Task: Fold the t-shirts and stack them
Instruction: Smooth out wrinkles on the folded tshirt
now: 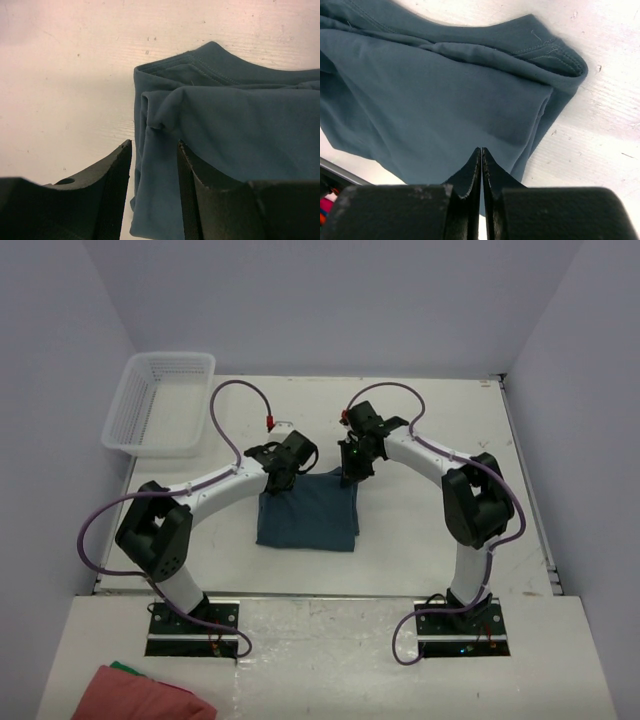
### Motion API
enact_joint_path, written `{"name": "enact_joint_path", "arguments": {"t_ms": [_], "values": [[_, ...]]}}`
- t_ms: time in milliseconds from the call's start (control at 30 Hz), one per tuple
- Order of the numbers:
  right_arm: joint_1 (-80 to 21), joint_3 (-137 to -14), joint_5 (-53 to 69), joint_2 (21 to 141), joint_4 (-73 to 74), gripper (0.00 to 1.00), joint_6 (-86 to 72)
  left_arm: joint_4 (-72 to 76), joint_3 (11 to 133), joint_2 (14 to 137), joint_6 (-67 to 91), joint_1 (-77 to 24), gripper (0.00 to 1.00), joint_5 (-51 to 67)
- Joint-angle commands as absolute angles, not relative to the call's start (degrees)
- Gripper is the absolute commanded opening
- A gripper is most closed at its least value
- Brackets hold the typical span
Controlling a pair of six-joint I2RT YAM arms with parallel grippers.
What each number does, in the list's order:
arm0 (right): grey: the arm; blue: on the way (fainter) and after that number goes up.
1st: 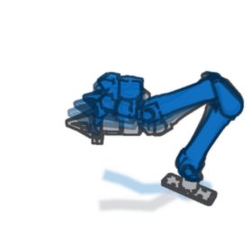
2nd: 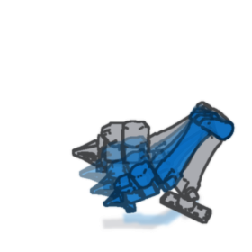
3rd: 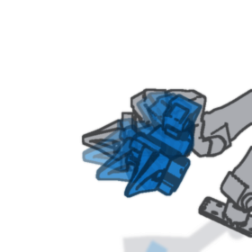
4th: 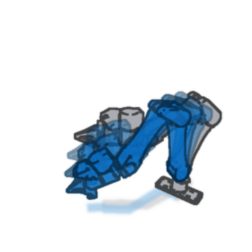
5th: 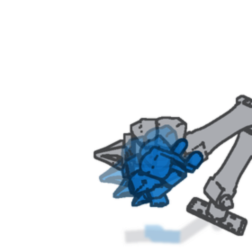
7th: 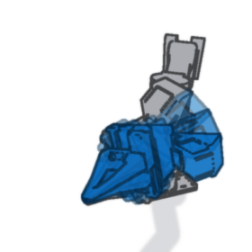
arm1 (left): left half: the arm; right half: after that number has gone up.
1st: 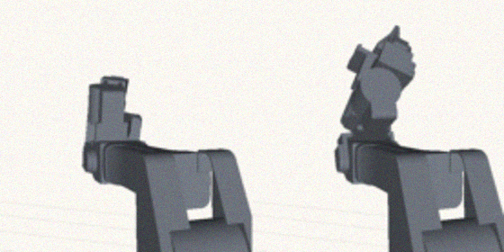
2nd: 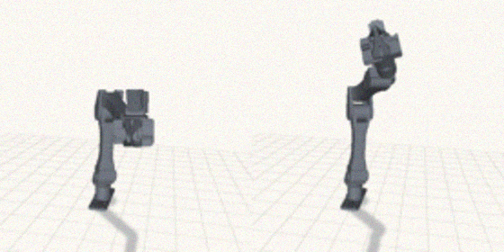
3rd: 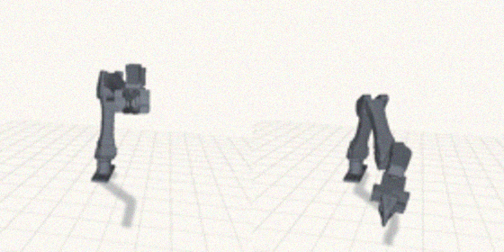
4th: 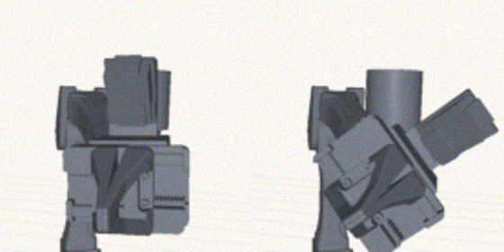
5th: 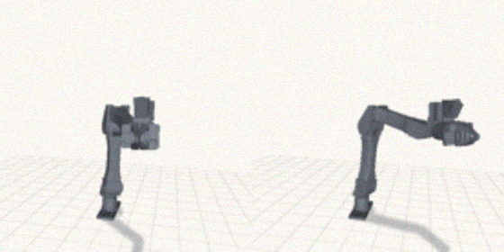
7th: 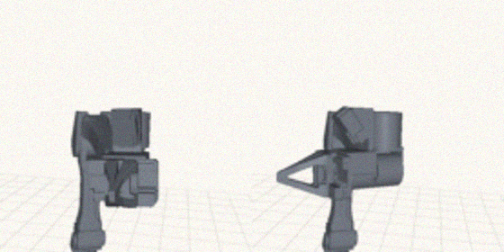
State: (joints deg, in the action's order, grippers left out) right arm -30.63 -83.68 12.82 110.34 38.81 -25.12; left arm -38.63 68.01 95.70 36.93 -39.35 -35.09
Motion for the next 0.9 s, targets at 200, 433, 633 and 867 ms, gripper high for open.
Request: {"name": "enact_joint_path", "arguments": {"t_ms": [200,433,633,867], "values": [[-30.50,-85.78,15.82,111.27,37.97,0.00,-24.26,-34.63,69.08,97.91,34.02,-36.74,0.43,-34.02],[-30.50,-85.25,16.08,111.80,37.62,0.00,-24.17,-33.40,70.05,100.37,33.22,-34.72,0.38,-32.52],[-30.50,-84.55,16.96,113.38,37.53,0.00,-24.96,-31.91,70.57,101.69,32.70,-33.22,0.12,-31.20],[-30.76,-82.97,17.49,115.75,37.62,0.00,-26.10,-31.29,71.89,103.09,32.43,-31.91,0.00,-31.20]]}}
